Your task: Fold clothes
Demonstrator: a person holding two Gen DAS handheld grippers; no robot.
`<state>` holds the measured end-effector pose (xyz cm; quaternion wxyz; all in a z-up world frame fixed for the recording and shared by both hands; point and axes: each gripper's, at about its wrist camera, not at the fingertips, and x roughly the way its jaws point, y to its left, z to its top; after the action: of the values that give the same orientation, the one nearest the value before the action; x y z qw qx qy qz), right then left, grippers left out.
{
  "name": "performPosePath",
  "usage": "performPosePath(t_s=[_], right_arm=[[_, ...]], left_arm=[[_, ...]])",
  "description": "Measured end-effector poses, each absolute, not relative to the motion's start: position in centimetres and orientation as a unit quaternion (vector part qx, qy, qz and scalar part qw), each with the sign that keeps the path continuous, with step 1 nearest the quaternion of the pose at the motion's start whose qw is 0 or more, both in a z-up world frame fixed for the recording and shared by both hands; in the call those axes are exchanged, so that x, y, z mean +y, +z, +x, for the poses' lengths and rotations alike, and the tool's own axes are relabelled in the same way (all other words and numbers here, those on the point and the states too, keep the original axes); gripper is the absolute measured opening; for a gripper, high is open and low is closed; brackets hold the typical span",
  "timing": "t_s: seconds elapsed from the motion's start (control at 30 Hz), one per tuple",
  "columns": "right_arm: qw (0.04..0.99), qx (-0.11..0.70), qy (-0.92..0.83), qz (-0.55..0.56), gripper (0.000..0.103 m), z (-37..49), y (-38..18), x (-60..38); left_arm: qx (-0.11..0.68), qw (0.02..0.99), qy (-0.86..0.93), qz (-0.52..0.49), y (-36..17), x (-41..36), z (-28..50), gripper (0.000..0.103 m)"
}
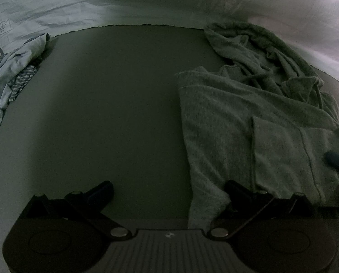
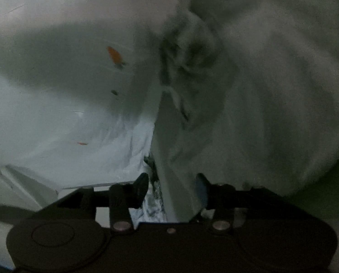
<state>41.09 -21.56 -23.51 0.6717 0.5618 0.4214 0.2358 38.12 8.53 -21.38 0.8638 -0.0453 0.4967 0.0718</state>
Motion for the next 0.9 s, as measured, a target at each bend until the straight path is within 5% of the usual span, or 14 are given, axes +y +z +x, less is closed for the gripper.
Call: performPosePath(t_s=[0.2,0.37,0.8,0.9], right_arm=[[0.767,0.424,0.128,0.465,0.040,41.2,-21.9,-25.3],[0.745,0.421,0.079,0.511,0.029,40.7,-23.3,-27.5],[0.896,0.352,-0.023,0.268,0.082,32.7,-17.8,-35.9],[0.905,0.330,-0.094,0.250,0.083,29.9,-18.2,-38.4]], left_arm=[[0.495,0.864,0.073,-0.045,-21.3,8.5,38.0,0.103],[0.493,0.866,0.071,-0.044,-21.4,8.6,37.9,0.103],[0.474,0.876,0.075,-0.042,-21.5,8.5,37.2,0.103],[0.473,0.876,0.083,-0.044,-21.5,8.3,37.1,0.103]])
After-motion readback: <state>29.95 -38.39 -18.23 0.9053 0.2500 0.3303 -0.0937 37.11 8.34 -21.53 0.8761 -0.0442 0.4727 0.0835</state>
